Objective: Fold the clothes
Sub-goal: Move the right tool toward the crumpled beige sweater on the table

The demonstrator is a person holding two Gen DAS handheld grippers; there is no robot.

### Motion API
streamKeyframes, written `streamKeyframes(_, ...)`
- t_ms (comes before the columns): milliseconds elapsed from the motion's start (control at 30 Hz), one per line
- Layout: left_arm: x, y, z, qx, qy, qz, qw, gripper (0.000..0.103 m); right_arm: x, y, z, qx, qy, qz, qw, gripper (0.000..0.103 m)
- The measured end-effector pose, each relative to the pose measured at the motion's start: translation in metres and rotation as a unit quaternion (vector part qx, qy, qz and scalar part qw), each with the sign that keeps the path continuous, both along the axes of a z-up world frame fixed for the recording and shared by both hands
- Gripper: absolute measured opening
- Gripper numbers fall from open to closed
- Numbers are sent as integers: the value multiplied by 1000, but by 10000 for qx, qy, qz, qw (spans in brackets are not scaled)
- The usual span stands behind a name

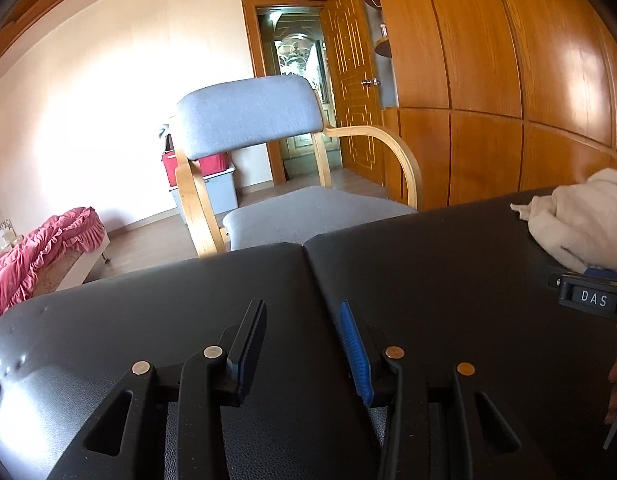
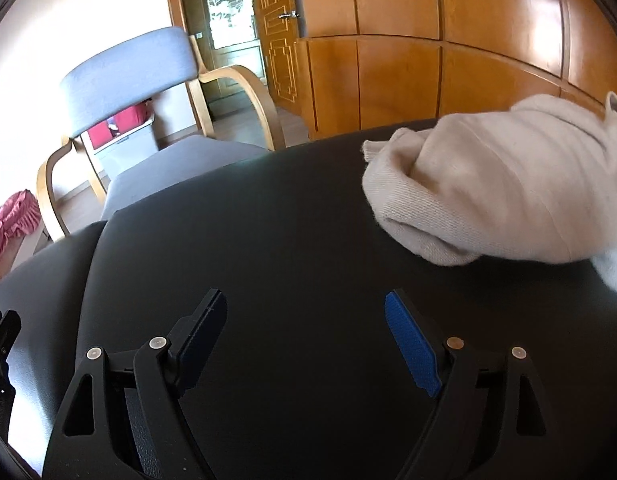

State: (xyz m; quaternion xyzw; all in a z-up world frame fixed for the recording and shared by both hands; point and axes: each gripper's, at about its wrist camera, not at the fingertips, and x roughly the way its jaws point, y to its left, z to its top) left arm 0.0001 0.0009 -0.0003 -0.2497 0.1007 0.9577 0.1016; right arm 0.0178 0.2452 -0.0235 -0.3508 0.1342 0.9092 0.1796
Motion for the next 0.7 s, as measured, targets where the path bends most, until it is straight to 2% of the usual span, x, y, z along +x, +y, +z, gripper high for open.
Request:
streamKeyframes(500,-5,0,-7,159,-212,16,9996,39,-5,-11,3,419,-50,89,9991,84)
streamKeyframes(700,-5,3,-8,114,-201,18,9997,39,-7,-10,3,424,-76,113,9990,84)
